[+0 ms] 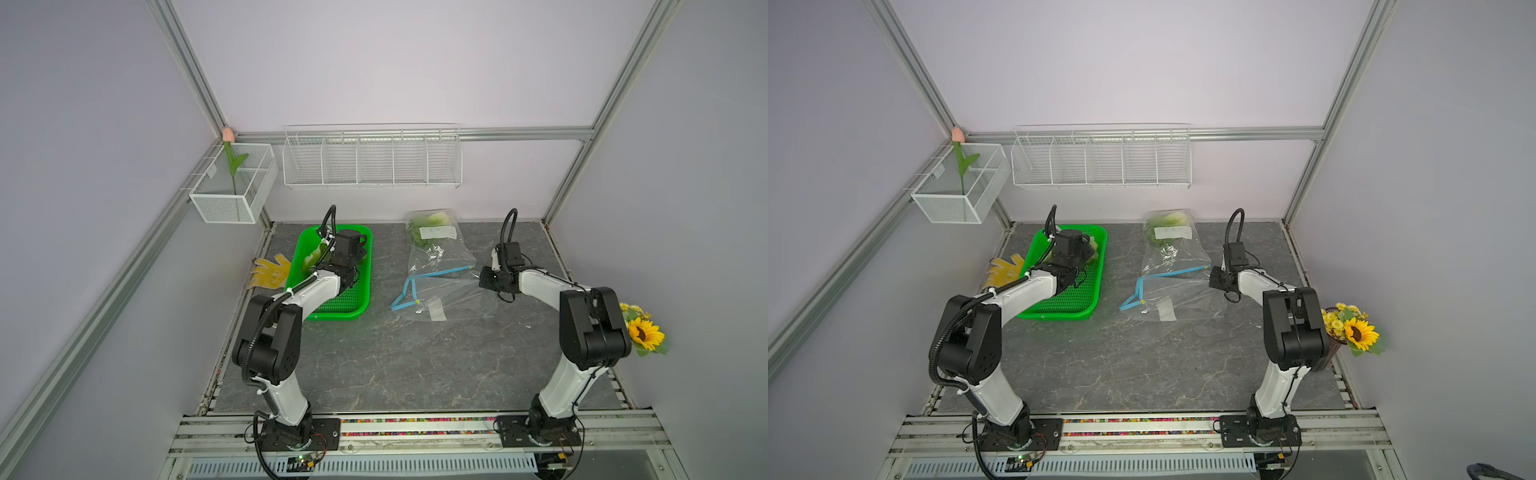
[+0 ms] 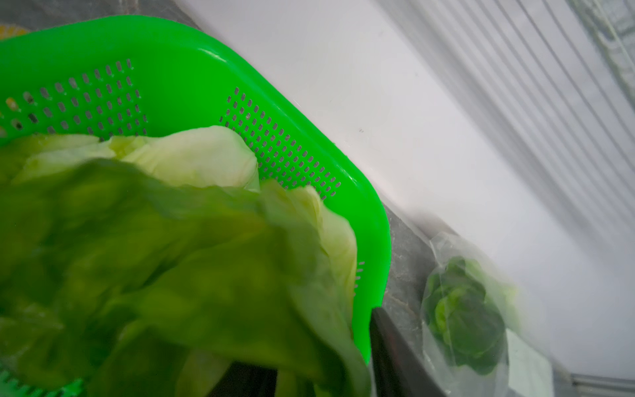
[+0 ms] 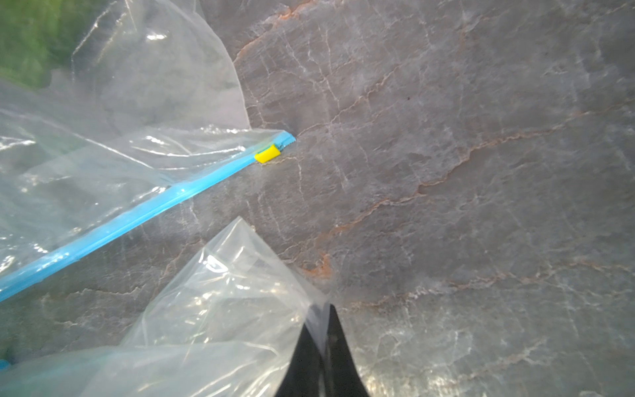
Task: Open the zip-top bag and take out the chinese cabbages
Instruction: Place the Chinese cabbage in the basket.
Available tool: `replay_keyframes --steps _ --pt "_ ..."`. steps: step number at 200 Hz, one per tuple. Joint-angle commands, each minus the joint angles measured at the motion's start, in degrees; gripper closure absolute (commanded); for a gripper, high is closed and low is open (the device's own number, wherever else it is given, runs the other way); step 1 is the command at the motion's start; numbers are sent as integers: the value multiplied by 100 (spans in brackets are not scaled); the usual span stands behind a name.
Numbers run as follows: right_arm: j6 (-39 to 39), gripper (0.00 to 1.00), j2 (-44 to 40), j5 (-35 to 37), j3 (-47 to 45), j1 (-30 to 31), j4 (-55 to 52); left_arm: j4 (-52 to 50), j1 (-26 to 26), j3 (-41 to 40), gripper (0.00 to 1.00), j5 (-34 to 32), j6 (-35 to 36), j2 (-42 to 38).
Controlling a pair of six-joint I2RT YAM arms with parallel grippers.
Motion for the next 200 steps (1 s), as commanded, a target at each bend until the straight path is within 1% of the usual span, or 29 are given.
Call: replay_keyframes --steps 1,12,16,20,49,68,90,95,115,129,140,154,163,185,200 --pt "-52 93 -102 -98 -71 -44 -34 -391 20 352 27 117 -188 -24" --pt "-56 93 -111 -105 -62 -44 -42 -689 21 433 14 283 -204 -72" --pt "-64 93 -119 -109 -62 -49 -40 -769 22 436 11 342 -220 -92" --pt "-65 93 -120 -109 -55 -47 -47 -832 16 431 9 377 -244 -126" --pt "-52 93 -145 -136 -62 -49 -51 -1147 17 140 8 587 -480 -474" --pt "-46 93 -154 -143 -71 -45 -42 -1510 16 28 9 426 -610 -725" --pt "-31 93 -142 -181 -77 -44 -22 -1911 46 147 23 217 -582 -804" --pt "-26 93 -139 -189 -72 -43 -25 -1988 63 206 24 215 -545 -807" --pt "-29 93 -153 -192 -80 -43 -27 -2347 172 560 24 307 -362 -687" --pt "-38 93 -154 -189 -89 -45 -28 -2641 299 868 24 498 -320 -480" --pt "-39 93 -154 -190 -80 -50 -25 -2895 432 1147 27 692 -392 -244" --pt "-24 93 -146 -224 -89 -45 -16 -3142 589 1487 36 1005 -314 70" --pt "-22 93 -146 -232 -105 -49 -8 -3183 646 1625 43 1095 -294 240" --pt "-28 93 -163 -225 -140 -45 -6 -3191 688 1739 62 1285 -264 549" --pt "-48 93 -181 -205 -159 -54 -16 -3228 688 1686 73 1406 -312 638"
